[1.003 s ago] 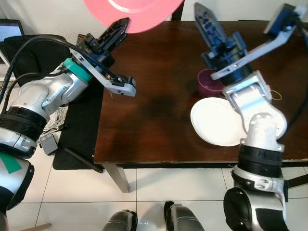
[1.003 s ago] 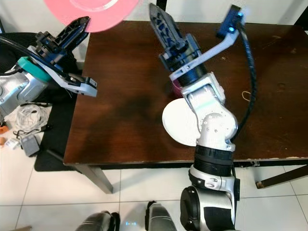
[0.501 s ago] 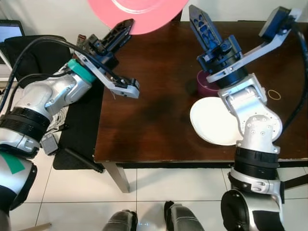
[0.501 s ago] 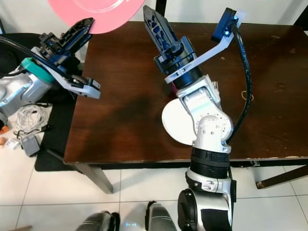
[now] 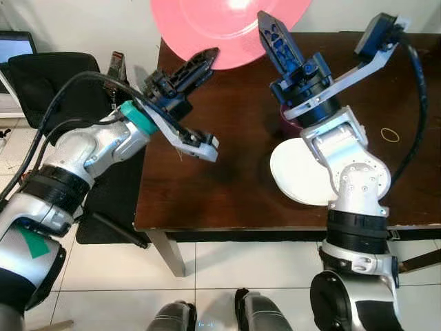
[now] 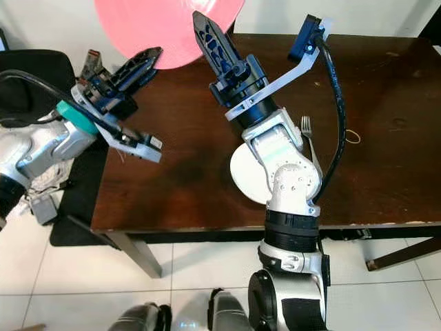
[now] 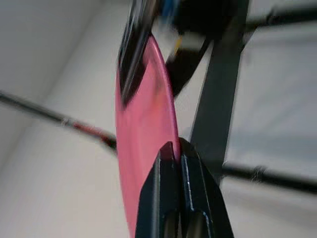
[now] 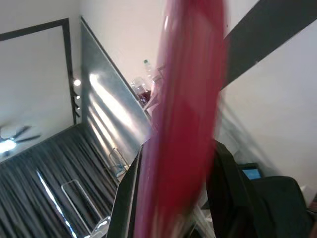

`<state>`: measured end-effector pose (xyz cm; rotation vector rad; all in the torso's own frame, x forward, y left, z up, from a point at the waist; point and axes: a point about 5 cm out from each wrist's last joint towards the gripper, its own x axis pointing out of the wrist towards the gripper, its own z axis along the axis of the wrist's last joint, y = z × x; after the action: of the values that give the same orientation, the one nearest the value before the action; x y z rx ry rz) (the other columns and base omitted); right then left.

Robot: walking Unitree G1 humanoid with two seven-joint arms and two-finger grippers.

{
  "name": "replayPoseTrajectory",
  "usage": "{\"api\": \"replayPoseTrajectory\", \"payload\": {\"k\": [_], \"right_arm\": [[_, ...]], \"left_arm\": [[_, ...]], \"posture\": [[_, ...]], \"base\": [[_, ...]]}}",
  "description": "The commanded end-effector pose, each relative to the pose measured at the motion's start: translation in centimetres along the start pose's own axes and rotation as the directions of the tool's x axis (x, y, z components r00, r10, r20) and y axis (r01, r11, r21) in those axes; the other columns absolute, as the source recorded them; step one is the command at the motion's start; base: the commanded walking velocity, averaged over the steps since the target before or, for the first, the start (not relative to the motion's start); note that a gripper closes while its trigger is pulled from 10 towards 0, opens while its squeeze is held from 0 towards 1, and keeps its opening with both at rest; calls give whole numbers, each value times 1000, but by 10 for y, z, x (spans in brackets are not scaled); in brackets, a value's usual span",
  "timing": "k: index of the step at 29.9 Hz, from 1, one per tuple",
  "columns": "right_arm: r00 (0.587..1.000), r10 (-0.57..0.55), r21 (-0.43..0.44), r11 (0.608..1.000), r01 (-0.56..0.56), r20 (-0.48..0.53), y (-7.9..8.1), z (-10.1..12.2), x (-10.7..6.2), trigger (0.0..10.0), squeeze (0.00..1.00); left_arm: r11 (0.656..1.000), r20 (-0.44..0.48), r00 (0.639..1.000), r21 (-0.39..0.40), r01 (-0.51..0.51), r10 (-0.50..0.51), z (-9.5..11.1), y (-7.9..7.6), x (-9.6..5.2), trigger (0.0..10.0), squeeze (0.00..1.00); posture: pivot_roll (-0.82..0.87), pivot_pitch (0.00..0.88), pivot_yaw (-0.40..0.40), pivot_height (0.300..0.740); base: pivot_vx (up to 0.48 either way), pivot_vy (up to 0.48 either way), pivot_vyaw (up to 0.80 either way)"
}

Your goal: Setting the table

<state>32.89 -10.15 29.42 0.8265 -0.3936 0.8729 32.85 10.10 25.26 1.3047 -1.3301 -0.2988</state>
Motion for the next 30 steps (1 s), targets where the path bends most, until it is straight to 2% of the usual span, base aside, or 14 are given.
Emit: {"api": "replayPoseTrajectory", "payload": {"k": [1,2,5,10,11,12,14,15,21,22,30], "right_arm": [[998,-64,-3,998,64,3,-8,-1,1,10000,0],[988,-156,-3,988,156,-4,-19,-2,2,10000,0],[945,-322,-20,947,321,-54,-40,-9,1,10000,0],[933,-354,-14,935,354,-59,-45,-10,0,10000,0],[933,-356,-9,934,356,-55,-45,-10,-1,7137,0],[935,-352,-6,936,352,-49,-45,-10,-1,1412,0],[935,-352,-6,936,352,-49,-45,-10,-1,1412,0],[938,-344,-7,939,344,-47,-44,-10,-2,0,0],[949,-316,13,949,316,-26,-39,-10,-4,0,0],[949,-316,17,948,317,-16,-39,-9,-4,0,0],[941,-339,25,941,339,4,-42,-9,-6,0,0]], "left_arm": [[1000,45,999,-10,16,-16,7,-1,0,10000,0],[1000,54,998,-14,21,-20,9,-2,-1,10000,0],[999,64,997,-12,39,-38,10,-5,-3,10000,0],[999,67,997,-8,49,-49,9,-5,-3,10000,0],[999,64,997,-7,52,-52,8,-6,-4,10000,0],[999,60,997,-6,54,-54,7,-6,-4,10000,0],[999,60,997,-6,54,-54,7,-6,-4,10000,0],[999,56,997,-5,54,-54,6,-6,-4,10000,0],[998,27,997,-2,66,-66,3,-8,-5,10000,0],[997,2,997,-13,76,-76,0,-9,-6,10000,1000],[995,-39,995,-43,86,-87,-6,-9,-9,10000,1000]], "posture": [[58,36,22,740],[58,37,23,740],[58,39,24,740],[58,40,24,740],[58,40,26,740],[59,40,26,740],[59,40,26,740],[58,43,26,740],[57,44,29,740],[58,45,29,740],[60,47,31,740]], "base": [[0,0,0],[0,0,0],[0,0,0],[0,0,0],[0,0,0],[0,0,0],[0,0,0],[0,0,0],[0,0,0],[0,0,0],[0,0,0]]}}
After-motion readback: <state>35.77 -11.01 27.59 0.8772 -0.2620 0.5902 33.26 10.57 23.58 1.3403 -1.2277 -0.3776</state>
